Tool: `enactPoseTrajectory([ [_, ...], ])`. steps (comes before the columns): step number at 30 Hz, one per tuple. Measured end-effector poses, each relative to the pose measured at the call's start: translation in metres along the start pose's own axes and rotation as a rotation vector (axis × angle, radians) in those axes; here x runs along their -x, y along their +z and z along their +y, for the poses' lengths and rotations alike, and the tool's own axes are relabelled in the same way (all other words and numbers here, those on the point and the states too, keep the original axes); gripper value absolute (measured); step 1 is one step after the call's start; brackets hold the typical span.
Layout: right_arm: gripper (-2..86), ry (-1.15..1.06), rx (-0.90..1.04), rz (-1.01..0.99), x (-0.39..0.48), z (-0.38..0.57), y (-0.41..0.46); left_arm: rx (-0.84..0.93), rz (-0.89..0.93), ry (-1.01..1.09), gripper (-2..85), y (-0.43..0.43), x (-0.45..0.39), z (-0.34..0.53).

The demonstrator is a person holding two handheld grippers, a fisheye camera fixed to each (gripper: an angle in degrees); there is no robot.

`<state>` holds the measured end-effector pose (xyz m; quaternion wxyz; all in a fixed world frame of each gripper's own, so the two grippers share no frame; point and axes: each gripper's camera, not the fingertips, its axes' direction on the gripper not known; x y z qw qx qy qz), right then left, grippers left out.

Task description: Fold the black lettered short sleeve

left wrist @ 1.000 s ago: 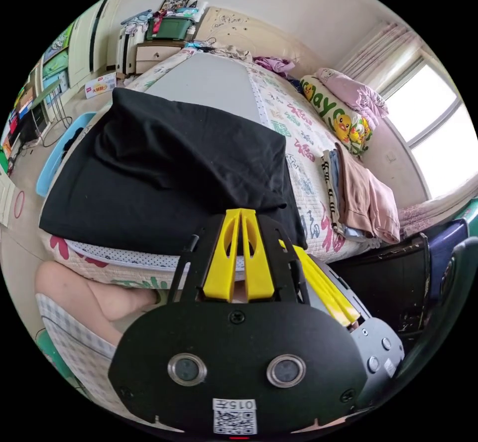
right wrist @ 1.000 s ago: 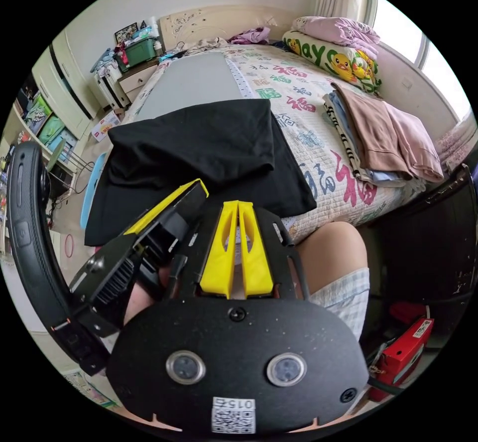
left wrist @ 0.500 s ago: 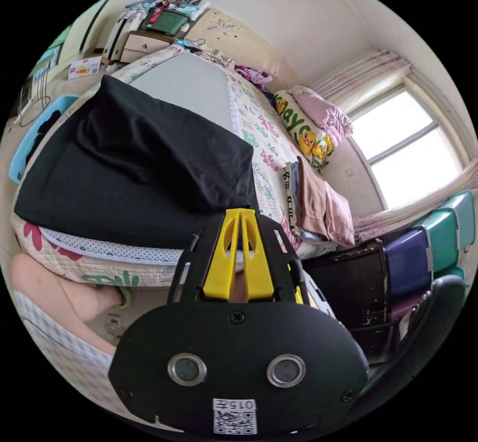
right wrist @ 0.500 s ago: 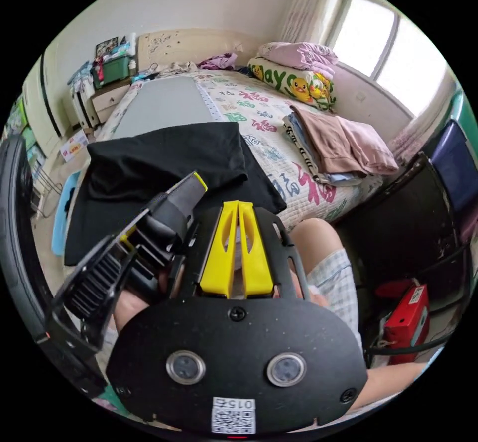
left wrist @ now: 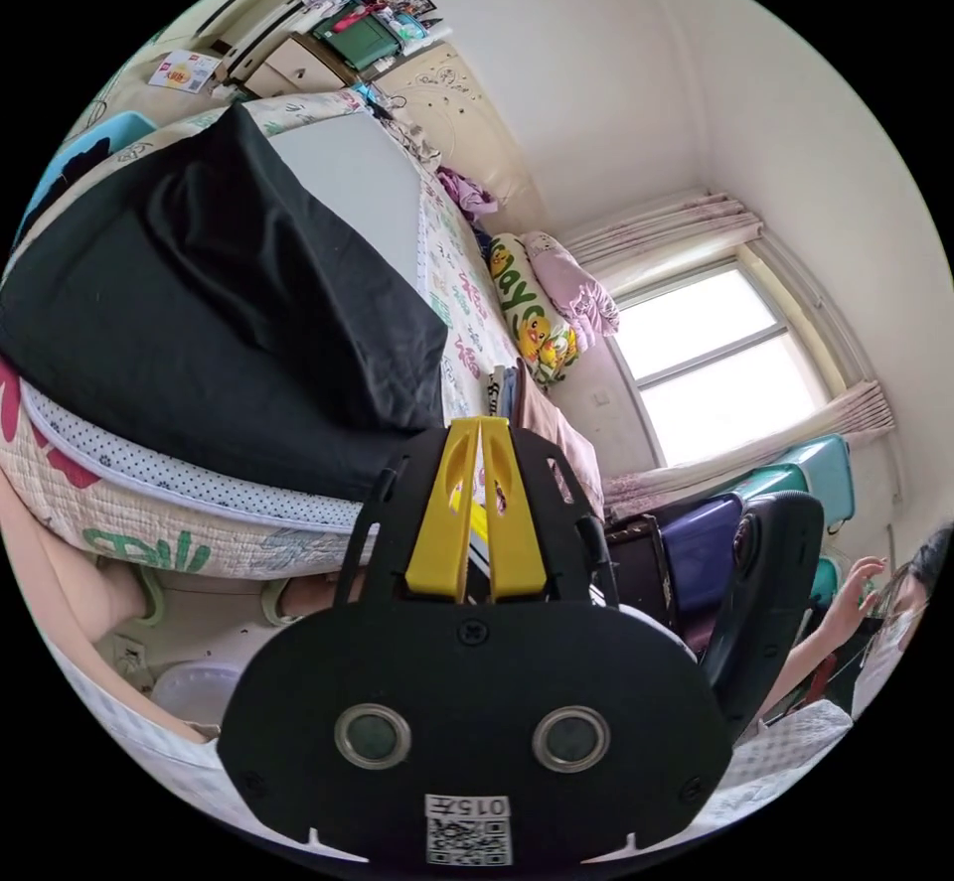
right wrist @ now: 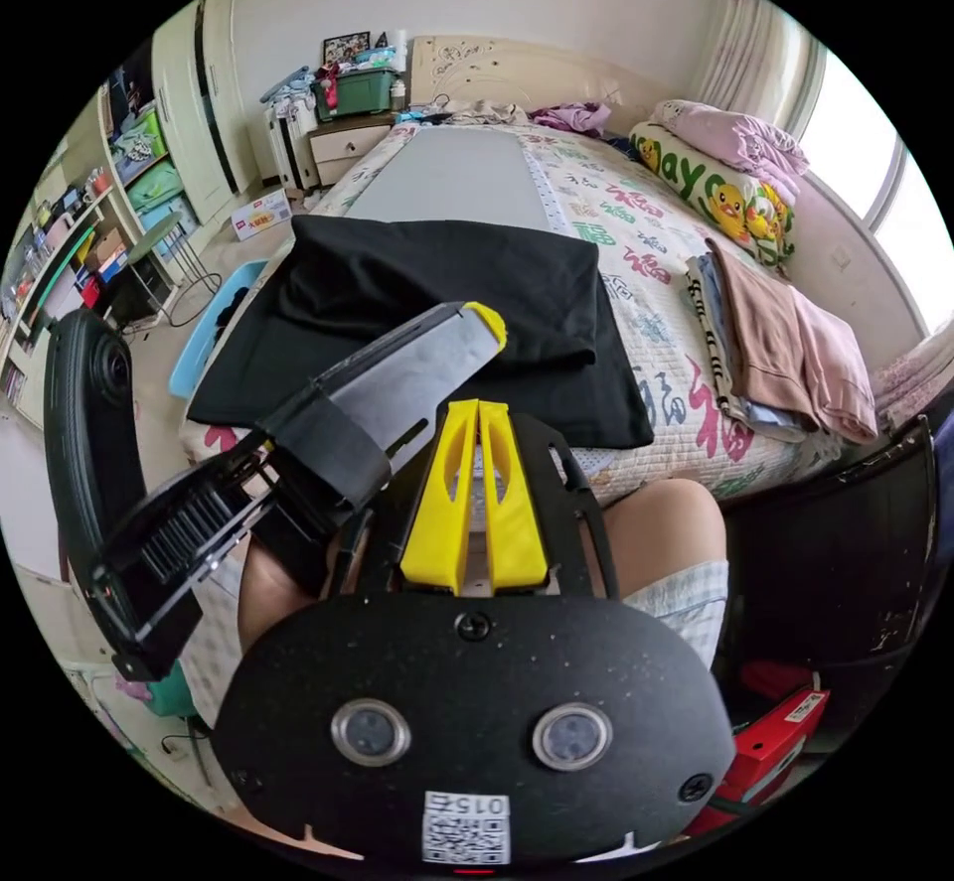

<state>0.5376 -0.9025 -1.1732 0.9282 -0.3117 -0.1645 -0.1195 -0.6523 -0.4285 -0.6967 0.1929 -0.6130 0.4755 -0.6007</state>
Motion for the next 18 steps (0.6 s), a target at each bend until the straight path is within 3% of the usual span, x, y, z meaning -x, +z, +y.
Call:
enactPoseTrajectory([
  [18, -0.9, -0.121, -0.123, 0.086, -0.002, -0.017, -0.064, -0.137, 0.072, 0.008, -0.9, -0.075, 0.020, 0.016],
])
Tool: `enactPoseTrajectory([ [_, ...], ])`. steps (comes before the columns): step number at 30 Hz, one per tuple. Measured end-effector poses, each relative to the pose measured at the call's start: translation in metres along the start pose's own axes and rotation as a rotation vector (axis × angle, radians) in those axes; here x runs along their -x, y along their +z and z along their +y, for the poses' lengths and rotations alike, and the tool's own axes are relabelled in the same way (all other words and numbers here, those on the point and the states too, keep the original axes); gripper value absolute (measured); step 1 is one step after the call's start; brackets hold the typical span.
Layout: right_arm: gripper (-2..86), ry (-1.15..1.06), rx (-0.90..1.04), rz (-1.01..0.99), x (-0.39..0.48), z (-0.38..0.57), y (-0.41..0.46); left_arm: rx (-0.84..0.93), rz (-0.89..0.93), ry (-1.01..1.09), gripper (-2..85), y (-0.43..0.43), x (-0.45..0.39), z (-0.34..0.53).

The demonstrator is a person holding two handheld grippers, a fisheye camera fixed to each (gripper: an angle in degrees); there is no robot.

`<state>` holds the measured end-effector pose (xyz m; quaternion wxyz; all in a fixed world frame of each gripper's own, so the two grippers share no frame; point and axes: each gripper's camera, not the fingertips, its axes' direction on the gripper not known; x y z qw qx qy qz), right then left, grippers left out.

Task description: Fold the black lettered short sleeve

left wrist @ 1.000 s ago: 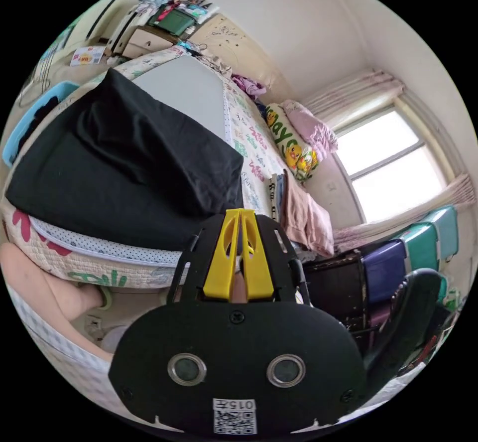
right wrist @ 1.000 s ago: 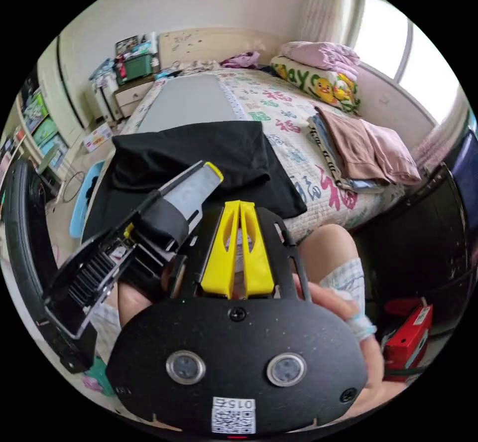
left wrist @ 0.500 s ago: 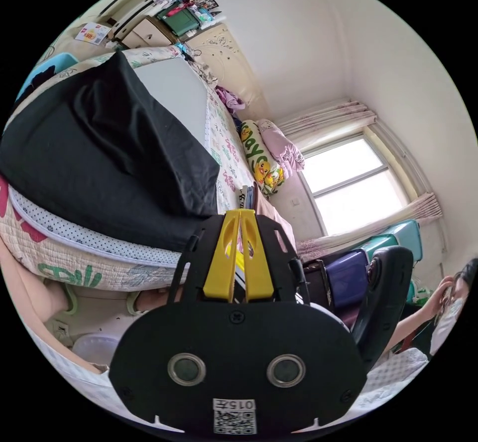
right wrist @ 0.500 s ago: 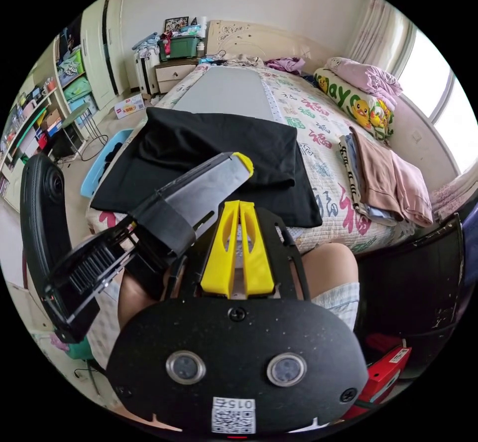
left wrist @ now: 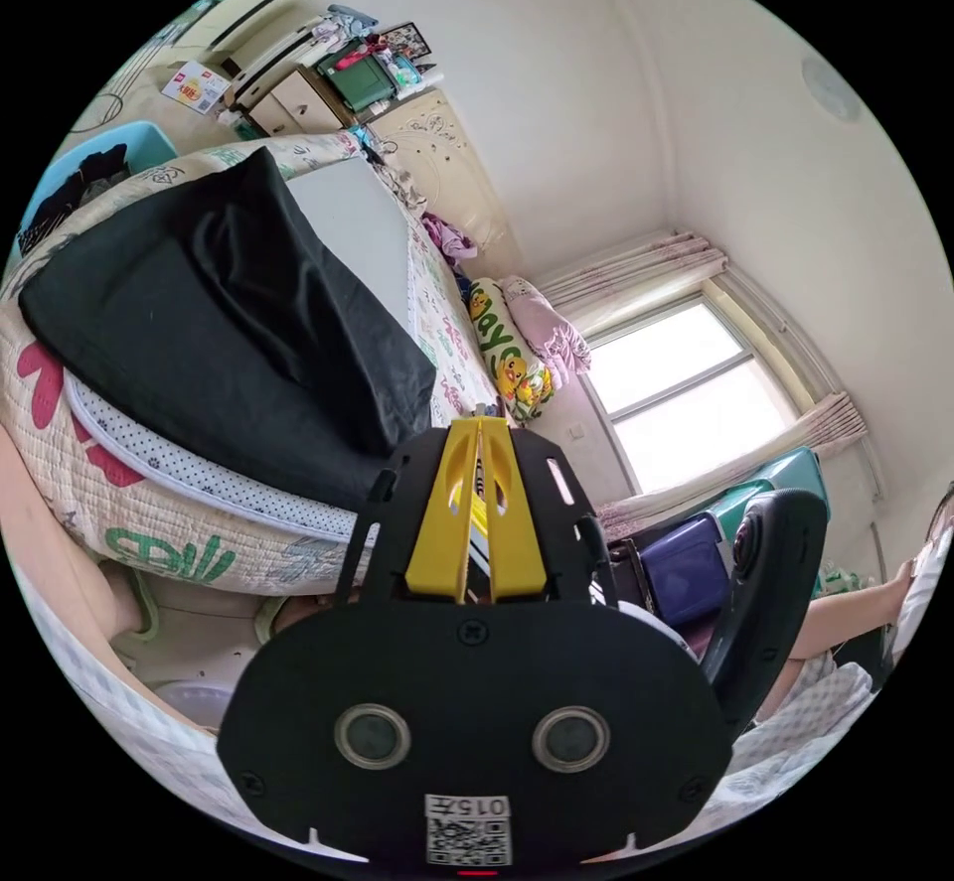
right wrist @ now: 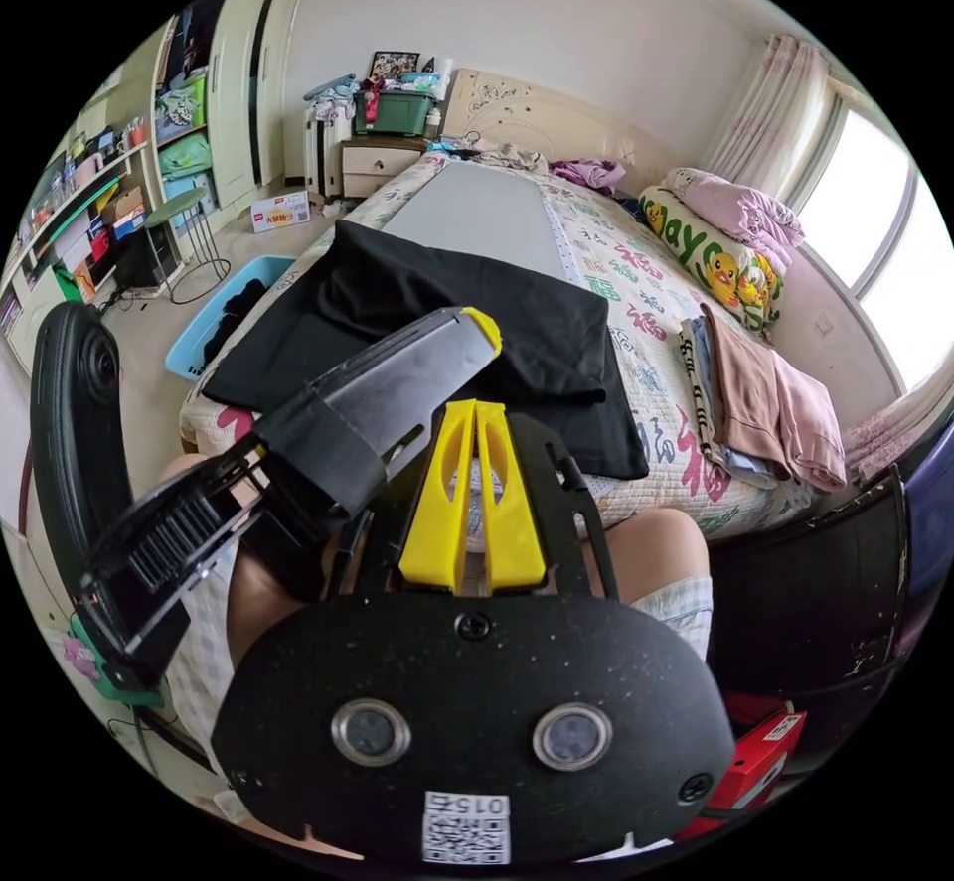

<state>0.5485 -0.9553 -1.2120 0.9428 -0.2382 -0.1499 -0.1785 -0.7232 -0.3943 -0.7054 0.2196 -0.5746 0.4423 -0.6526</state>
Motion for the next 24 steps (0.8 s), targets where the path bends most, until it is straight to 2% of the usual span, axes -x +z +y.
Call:
enactPoseTrajectory([
  [24, -1.0, -0.045, 0.002, -0.046, -0.036, -0.010, 0.018, -0.037, -0.041, -0.025, -0.9, 0.000, -0.004, 0.005],
])
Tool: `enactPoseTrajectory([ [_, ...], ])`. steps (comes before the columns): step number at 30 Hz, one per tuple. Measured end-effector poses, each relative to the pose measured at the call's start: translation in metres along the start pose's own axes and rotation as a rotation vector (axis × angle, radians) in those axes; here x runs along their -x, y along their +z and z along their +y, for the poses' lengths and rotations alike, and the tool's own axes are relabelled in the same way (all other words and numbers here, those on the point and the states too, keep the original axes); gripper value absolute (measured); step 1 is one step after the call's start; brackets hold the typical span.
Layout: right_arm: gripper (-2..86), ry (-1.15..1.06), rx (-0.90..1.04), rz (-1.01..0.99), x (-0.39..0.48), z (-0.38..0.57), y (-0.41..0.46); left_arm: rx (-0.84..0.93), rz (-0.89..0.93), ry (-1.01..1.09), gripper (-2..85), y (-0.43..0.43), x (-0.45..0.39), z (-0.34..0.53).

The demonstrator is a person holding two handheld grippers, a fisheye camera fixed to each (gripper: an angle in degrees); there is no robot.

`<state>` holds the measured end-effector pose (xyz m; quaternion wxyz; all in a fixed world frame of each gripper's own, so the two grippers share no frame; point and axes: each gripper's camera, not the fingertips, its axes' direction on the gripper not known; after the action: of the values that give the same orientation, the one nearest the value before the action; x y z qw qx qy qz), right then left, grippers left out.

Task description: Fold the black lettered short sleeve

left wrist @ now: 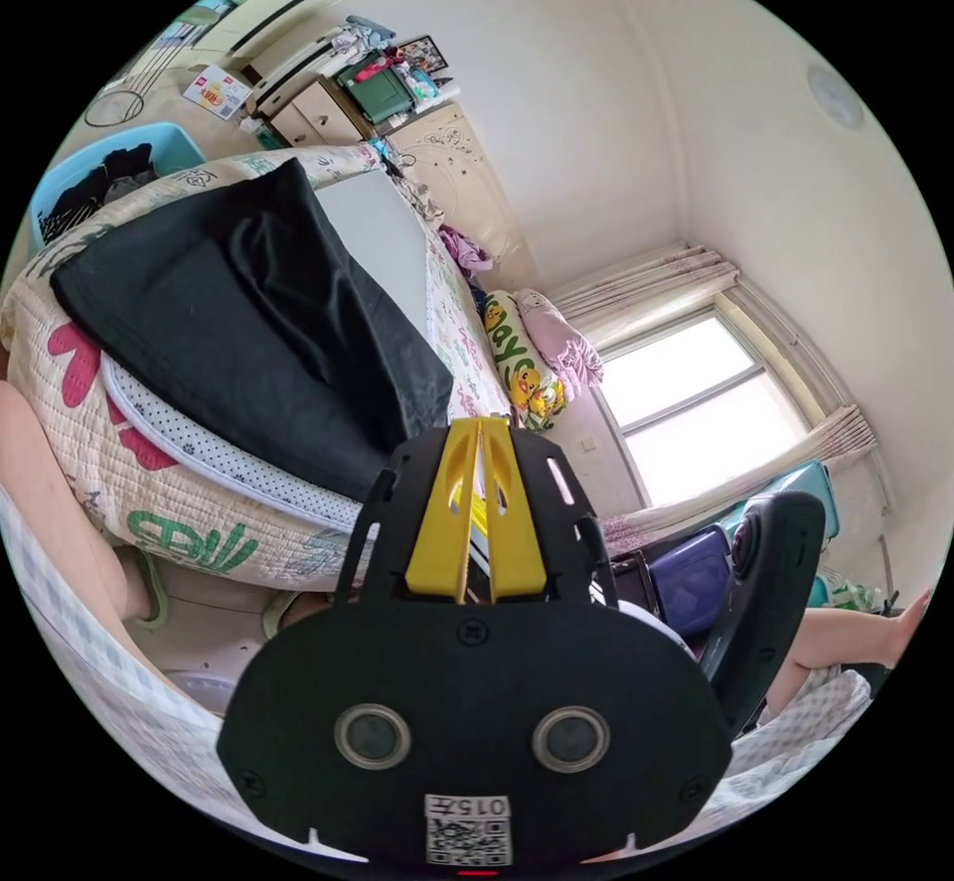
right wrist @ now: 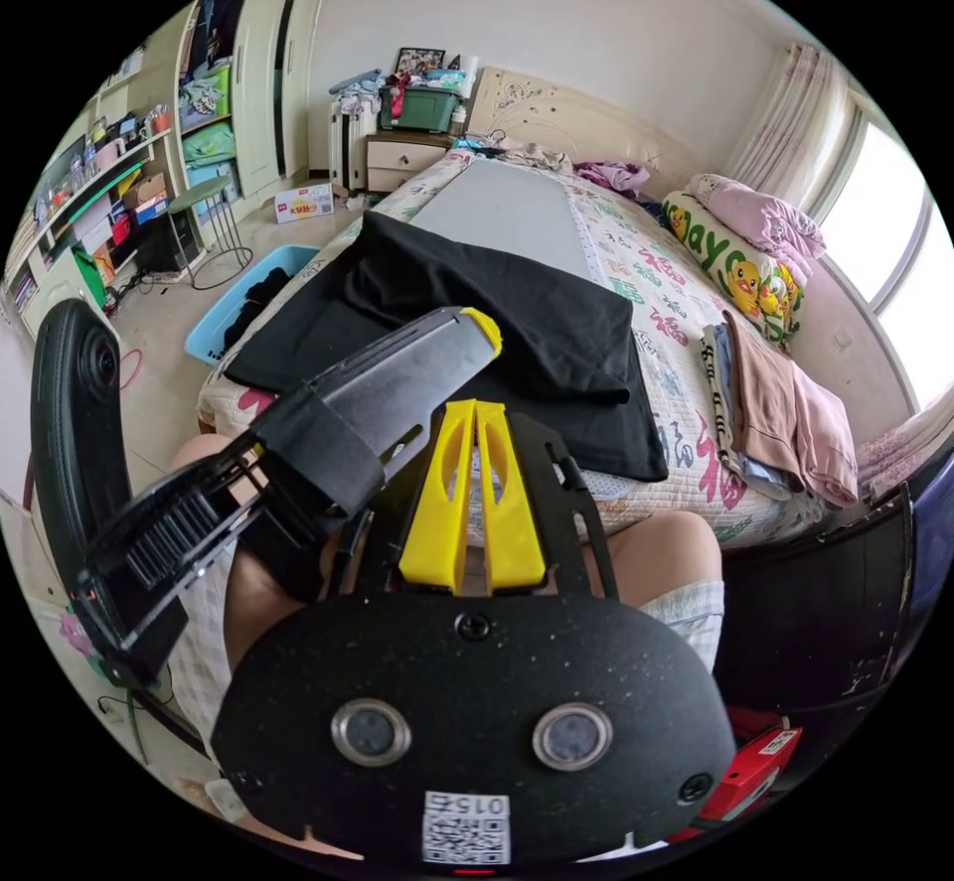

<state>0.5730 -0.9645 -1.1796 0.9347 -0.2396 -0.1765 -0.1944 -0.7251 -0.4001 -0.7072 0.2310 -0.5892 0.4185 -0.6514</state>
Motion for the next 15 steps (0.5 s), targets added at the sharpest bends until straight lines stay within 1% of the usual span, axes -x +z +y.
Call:
enactPoseTrajectory([
  [15, -1.0, 0.016, 0.001, -0.012, -0.023, 0.012, 0.046, 0.012, -0.012, 0.010, -0.9, 0.038, -0.021, -0.001],
])
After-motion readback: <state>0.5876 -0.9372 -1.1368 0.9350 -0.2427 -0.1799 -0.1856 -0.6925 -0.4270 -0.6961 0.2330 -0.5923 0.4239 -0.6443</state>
